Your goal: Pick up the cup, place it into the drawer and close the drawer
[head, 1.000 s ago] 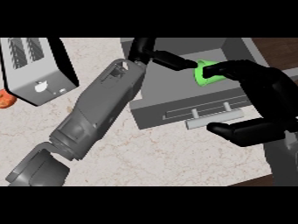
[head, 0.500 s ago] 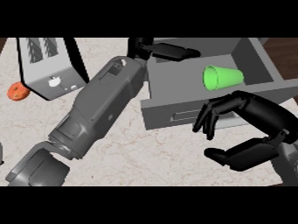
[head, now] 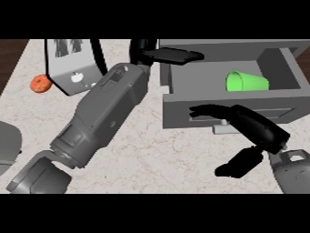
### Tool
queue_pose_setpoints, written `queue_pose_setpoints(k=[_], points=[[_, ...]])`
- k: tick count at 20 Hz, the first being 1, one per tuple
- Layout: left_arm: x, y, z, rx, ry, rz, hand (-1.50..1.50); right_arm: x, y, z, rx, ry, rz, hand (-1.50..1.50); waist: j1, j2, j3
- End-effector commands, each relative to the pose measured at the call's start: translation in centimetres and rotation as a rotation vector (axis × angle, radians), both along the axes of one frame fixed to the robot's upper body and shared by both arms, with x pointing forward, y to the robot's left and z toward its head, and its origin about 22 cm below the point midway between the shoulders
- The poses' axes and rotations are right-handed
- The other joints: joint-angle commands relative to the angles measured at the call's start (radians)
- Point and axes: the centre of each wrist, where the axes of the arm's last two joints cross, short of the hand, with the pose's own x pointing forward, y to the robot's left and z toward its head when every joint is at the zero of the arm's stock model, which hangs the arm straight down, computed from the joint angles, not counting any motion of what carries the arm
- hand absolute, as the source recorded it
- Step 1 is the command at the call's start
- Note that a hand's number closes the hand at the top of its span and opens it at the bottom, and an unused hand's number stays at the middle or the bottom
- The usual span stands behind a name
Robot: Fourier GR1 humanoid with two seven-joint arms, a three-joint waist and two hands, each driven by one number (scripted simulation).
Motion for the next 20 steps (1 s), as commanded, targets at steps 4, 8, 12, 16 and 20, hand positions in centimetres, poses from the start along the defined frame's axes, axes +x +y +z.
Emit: queue_pose_setpoints(k=[4,8,12,16,20], points=[[-0.6,2.3,-2.5,-0.07,-0.006,-0.023,-1.5,2.1,1.5,-7.7,-0.194,0.049,-0.008,-1.5,0.079,-0.005,0.0],[-0.6,4.1,-3.1,-0.07,-0.008,0.008,-1.5,4.1,0.6,-11.6,-0.261,0.096,-0.033,1.5,0.092,-0.005,0.001],[-1.4,5.4,-4.6,-0.091,0.005,-0.003,-1.5,8.0,-1.9,-10.8,-0.217,0.056,-0.119,1.5,0.128,-0.001,0.002],[-1.2,8.9,-4.2,-0.095,0.009,-0.029,-1.5,9.9,-3.2,-9.9,-0.123,-0.016,-0.174,1.5,0.153,0.002,0.003],[-1.2,9.8,-3.5,-0.097,-0.006,-0.025,-1.5,12.6,-5.0,-6.6,-0.061,-0.092,-0.271,1.5,0.182,0.012,0.005]])
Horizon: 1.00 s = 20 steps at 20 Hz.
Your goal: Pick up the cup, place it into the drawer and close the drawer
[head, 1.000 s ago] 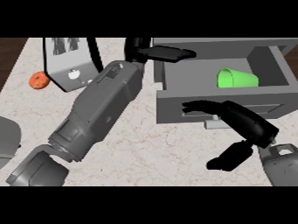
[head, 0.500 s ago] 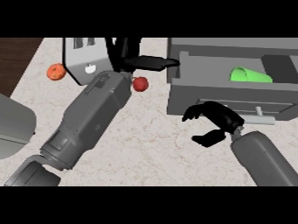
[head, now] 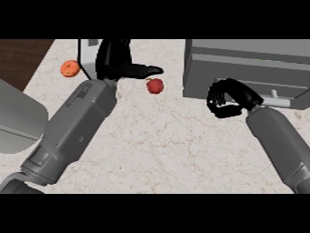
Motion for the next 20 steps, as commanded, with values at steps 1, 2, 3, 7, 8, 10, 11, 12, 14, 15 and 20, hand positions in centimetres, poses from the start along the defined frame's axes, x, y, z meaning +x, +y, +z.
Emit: queue_pose_setpoints(k=[1,2,3,7,8,10,11,12,14,15,20], points=[[-0.3,1.9,-0.4,0.001,-0.004,-0.011,-1.5,2.8,-2.3,3.5,0.068,-0.086,-0.078,1.5,0.019,0.014,0.001],[-0.4,2.0,-0.5,0.001,0.003,-0.012,-1.5,2.7,-2.3,2.8,0.072,-0.103,-0.109,1.5,0.029,0.012,0.002],[-0.5,2.4,-0.5,-0.009,-0.004,-0.02,-1.5,3.7,-1.9,4.4,0.091,-0.115,-0.131,1.5,0.038,0.011,0.001],[-0.4,3.2,0.0,0.015,0.0,-0.037,-1.5,4.6,-4.4,7.4,0.098,-0.14,-0.197,1.5,0.05,0.019,0.001],[-0.4,3.2,0.1,0.022,-0.009,-0.041,-1.5,4.6,-3.9,7.1,0.122,-0.132,-0.216,1.5,0.064,0.024,0.002],[-0.9,2.9,-0.9,0.013,0.006,-0.058,-1.5,4.5,-4.8,7.4,0.133,-0.14,-0.215,1.5,0.069,0.029,0.002],[-1.0,2.5,-0.7,0.006,0.008,-0.069,-1.5,4.8,-5.5,8.9,0.124,-0.141,-0.219,1.5,0.074,0.023,0.001],[-1.0,2.0,-0.5,0.006,-0.01,-0.069,-1.5,4.9,-5.2,9.0,0.142,-0.142,-0.211,1.5,0.073,0.025,0.001],[-1.3,4.0,-1.7,0.027,0.015,-0.059,-1.5,4.8,-6.0,9.3,0.153,-0.137,-0.219,1.5,0.08,0.024,0.0],[-1.0,4.0,-0.9,0.022,0.0,-0.062,-1.5,4.7,-6.4,9.7,0.164,-0.14,-0.217,1.5,0.088,0.03,0.0],[-1.4,3.3,-1.1,-0.01,0.001,-0.099,-1.5,4.7,-7.2,11.0,0.205,-0.137,-0.197,1.5,0.097,0.028,-0.001]])
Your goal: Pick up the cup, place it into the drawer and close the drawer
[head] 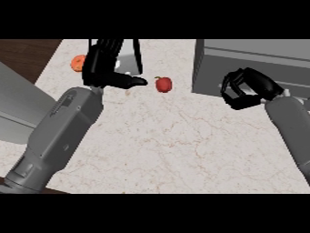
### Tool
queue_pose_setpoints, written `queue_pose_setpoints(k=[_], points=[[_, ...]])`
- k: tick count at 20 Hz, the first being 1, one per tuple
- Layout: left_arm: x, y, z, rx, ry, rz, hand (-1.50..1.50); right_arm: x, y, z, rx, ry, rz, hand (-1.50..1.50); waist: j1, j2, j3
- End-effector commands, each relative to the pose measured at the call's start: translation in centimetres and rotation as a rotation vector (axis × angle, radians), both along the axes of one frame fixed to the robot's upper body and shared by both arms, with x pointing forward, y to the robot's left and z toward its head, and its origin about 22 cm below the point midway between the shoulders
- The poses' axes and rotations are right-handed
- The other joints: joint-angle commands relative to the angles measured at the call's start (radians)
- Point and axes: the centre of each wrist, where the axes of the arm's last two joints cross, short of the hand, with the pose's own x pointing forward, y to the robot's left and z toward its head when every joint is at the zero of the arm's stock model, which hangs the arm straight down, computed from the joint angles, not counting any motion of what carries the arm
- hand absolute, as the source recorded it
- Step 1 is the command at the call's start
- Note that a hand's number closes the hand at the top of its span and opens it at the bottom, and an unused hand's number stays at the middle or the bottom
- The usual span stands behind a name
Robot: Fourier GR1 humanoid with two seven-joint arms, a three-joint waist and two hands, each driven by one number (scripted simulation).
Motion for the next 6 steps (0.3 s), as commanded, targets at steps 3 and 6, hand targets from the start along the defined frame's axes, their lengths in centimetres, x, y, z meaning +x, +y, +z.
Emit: queue_pose_setpoints(k=[3,6], points=[[-0.5,0.7,-0.9,-0.004,0.01,-0.024,-1.5,2.8,-3.3,8.7,-0.043,-0.209,-0.203,1.5,0.048,0.018,-0.013],[-0.5,0.9,-0.6,-0.013,0.001,-0.025,-1.5,2.7,-3.6,9.2,-0.031,-0.208,-0.196,1.5,0.044,0.015,-0.013]])
